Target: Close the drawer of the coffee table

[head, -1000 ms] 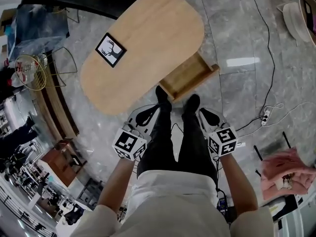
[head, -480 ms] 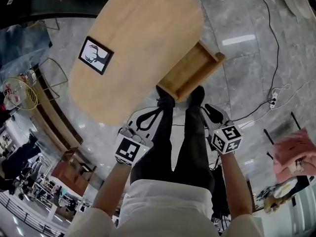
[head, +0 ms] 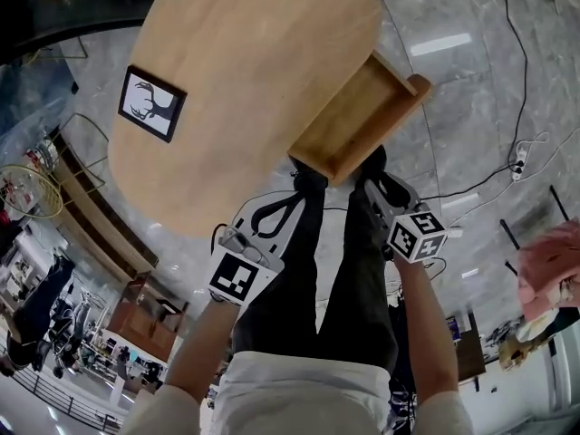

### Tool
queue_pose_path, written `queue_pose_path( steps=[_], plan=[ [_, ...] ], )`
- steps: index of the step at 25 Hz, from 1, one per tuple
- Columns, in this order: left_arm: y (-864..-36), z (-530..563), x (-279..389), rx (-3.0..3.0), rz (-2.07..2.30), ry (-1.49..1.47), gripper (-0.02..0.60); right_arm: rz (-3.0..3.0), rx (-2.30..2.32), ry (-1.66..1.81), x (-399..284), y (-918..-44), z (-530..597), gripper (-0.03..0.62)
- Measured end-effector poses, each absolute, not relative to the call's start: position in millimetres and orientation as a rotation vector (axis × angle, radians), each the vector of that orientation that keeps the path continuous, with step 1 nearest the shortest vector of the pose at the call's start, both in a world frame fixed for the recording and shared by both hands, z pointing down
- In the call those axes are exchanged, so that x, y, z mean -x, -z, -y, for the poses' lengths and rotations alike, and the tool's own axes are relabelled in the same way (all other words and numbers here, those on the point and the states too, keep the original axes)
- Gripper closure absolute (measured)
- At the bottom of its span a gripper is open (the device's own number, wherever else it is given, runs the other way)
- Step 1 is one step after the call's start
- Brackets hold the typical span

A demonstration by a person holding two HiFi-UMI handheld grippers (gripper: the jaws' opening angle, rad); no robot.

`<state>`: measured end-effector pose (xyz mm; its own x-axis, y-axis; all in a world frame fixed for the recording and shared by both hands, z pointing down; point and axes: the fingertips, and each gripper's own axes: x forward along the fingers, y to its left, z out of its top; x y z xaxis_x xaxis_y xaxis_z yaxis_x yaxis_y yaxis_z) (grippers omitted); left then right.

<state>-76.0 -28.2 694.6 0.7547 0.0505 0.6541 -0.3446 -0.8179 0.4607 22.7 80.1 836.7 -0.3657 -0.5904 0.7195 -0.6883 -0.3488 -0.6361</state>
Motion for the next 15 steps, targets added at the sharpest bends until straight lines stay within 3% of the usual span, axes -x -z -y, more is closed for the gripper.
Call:
queue_pose_path(
  steps=[15],
  plan=[
    [-778.5,8.0,56.5,-2.409,0.065,-0.952,0.575,1.558,-1.8,-2.091,-4.9,-944.9,-94.7,0.307]
  ],
)
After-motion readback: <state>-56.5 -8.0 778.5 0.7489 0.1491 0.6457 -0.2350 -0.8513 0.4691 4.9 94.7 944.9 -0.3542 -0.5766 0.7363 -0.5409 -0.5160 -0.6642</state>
